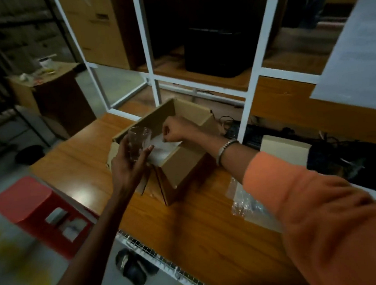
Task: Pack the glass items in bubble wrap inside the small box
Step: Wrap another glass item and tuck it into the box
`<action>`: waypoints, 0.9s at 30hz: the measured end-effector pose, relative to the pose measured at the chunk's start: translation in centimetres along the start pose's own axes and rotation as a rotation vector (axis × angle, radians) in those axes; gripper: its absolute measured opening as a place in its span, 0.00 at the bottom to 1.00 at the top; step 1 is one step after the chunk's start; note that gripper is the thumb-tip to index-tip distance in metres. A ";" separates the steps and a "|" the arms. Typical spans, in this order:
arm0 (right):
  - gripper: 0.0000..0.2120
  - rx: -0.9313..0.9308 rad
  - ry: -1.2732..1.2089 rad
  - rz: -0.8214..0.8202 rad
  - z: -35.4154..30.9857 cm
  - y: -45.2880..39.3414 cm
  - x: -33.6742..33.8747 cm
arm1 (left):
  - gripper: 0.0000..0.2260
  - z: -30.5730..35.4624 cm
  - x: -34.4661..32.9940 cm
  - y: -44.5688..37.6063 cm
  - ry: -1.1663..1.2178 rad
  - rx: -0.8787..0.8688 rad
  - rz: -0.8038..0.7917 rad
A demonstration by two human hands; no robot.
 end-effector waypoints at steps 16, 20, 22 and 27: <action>0.09 0.165 -0.030 -0.069 0.3 -3.7 -0.4 | 0.21 -0.4 -0.6 -1.6 0.103 0.149 0.061; 0.06 0.286 -0.524 0.244 3.3 3.2 8.1 | 0.17 2.2 -2.2 -1.8 0.374 0.094 0.205; 0.12 0.325 -0.814 0.363 5.6 7.6 11.3 | 0.16 3.5 -3.4 -2.0 0.498 0.090 0.236; 0.35 0.188 -1.370 0.318 14.2 15.2 8.7 | 0.19 6.6 -8.8 -2.5 0.657 0.074 0.080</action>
Point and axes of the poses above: each hand's wrist, its own y-axis away from the middle knuckle, its own x-axis out of the back of the hand, z = x × y, the point moved 7 cm from there along -y, towards the middle knuckle, and after that the axes turned 11 degrees about -z, right-handed, at the moved point
